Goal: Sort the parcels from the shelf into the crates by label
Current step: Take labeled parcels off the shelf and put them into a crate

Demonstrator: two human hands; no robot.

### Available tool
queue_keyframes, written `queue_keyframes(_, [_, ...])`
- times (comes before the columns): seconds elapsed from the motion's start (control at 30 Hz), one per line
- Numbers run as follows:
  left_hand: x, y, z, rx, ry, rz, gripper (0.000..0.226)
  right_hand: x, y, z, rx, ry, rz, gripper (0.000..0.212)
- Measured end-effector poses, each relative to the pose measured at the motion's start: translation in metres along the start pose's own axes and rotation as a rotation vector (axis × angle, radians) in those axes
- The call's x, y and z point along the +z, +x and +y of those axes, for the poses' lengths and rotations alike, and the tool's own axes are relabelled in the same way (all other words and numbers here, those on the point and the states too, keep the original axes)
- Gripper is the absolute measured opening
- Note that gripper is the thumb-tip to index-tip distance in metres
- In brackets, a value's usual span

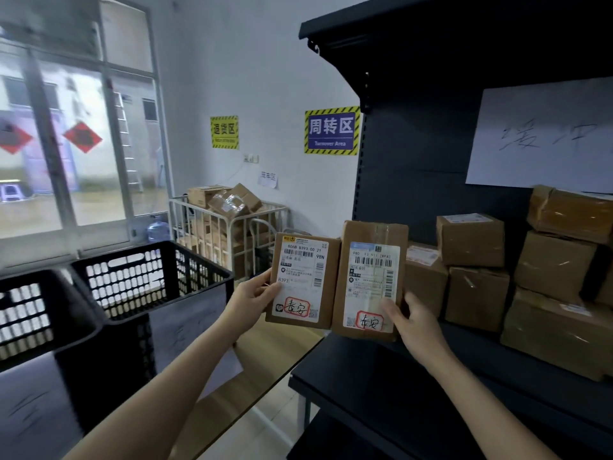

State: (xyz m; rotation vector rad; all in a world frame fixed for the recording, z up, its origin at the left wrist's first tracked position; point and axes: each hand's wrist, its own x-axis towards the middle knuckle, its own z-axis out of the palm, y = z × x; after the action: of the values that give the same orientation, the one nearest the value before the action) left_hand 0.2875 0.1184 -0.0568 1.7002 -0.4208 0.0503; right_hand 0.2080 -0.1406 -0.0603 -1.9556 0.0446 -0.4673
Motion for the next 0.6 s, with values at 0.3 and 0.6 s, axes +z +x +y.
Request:
queue_keyframes(0.3, [-0.049,-0.022,-0.003,-0.02,0.086,0.148,0.032,0.047,0.013,-0.019,-0.078,0.108,-0.104,0.014])
queue_keyframes(0.6, [-0.111,-0.016,-0.017,-0.045,0.112,0.27,0.032,0.108,0.042,-0.038,-0.126,0.146,-0.189,0.013])
